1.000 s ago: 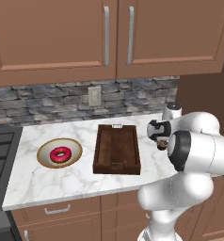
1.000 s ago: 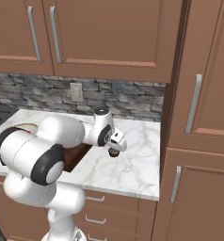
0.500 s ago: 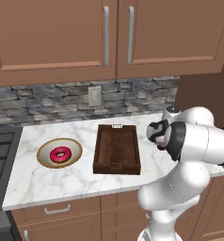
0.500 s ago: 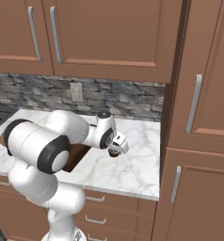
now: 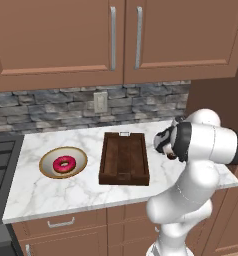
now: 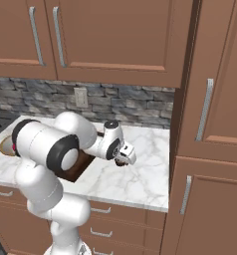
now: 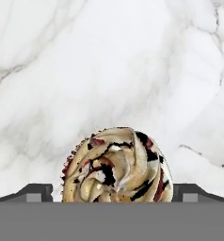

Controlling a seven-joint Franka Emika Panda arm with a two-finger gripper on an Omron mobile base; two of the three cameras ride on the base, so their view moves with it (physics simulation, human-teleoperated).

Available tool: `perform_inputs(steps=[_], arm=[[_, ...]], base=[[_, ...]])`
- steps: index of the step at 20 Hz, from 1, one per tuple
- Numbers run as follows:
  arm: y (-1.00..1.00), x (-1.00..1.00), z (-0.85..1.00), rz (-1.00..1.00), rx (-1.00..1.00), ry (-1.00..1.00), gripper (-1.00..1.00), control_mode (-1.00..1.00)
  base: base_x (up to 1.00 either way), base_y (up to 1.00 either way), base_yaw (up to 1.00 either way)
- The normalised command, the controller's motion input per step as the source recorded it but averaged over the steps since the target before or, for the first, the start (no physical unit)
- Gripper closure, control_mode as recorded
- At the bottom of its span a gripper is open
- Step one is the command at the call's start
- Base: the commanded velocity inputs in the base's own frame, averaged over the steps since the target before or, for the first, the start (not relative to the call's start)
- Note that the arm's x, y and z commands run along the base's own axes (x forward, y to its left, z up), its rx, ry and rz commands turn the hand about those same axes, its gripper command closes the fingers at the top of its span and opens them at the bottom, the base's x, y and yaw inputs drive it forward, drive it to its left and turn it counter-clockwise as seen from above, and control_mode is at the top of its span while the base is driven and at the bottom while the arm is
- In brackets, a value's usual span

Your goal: Place the bowl with donut and the cupcake onto the tray.

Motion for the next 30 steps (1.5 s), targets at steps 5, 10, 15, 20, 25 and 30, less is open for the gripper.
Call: perform_inputs(steps=[5,10,15,20,25,30], arm=[[-0.03,0.12,-0.14,0.00,0.01,0.00,1.00,-1.00],[0.00,0.02,-0.12,0.00,0.01,0.00,1.00,-1.00],[0.23,0.00,0.24,-0.04,0.00,-0.02,1.00,-1.00],[0.56,-0.01,0.78,0.00,-0.04,-0.12,1.00,-1.00],[0.61,0.00,0.55,0.00,-0.01,-0.04,1.00,-1.00],[0.85,0.28,0.05,-0.03,-0.08,0.04,1.00,-1.00]], base=[[0.00,0.00,0.00],[0.00,0.00,0.00],[0.00,0.00,0.00],[0.00,0.00,0.00],[0.00,0.00,0.00],[0.00,0.00,0.00]])
